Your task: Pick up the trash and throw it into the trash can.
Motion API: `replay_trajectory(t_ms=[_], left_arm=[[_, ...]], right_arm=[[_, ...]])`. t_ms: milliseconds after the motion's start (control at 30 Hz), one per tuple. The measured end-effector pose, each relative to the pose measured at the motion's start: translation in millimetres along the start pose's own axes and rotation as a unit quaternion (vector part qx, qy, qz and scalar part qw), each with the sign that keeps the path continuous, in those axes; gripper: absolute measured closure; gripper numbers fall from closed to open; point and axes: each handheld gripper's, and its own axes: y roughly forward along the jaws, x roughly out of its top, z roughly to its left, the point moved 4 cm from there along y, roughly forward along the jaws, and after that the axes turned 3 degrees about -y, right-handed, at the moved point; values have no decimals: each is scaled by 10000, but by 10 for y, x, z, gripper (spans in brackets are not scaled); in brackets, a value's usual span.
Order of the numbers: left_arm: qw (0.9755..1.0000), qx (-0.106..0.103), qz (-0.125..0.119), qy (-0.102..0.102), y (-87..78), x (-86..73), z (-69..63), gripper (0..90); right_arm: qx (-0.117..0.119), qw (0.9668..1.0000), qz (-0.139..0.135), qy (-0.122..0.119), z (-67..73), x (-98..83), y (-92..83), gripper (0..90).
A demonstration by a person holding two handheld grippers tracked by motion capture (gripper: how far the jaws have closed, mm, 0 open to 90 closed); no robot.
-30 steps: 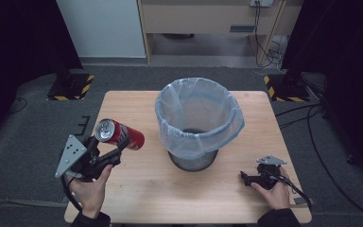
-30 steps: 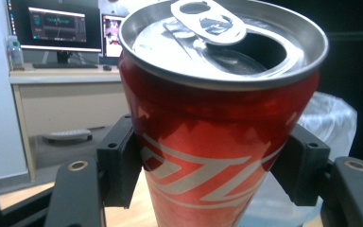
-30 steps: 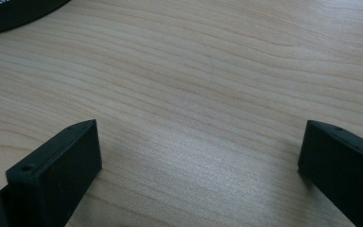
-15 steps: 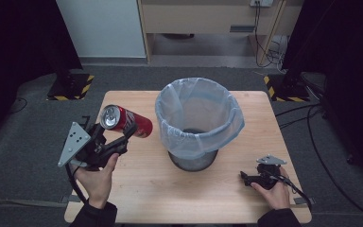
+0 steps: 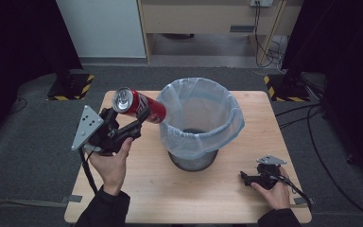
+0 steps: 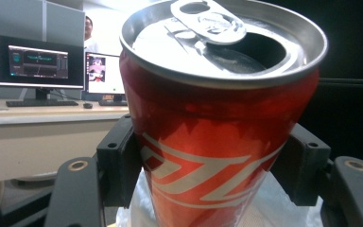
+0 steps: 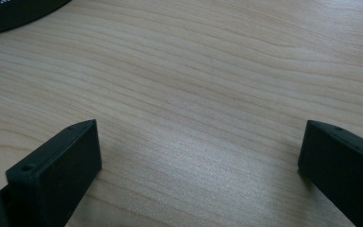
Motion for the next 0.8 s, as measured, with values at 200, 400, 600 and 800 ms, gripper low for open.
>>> replay_trajectory(t_ms=[200, 400, 600, 800], left_arm=[[9999, -55, -103, -33, 155, 10, -70, 333], [9999, -121, -58, -33, 340, -46, -143, 334], [9998, -160, 25, -72, 531, -139, -206, 334], [9992, -157, 364, -18, 713, -303, -236, 333]], right_arm=[[6, 10000, 1, -3, 0, 1, 1, 4], [8, 10000, 1, -3, 0, 1, 1, 4], [13, 10000, 0, -9, -1, 2, 1, 4], [15, 10000, 0, -9, -1, 2, 1, 4]])
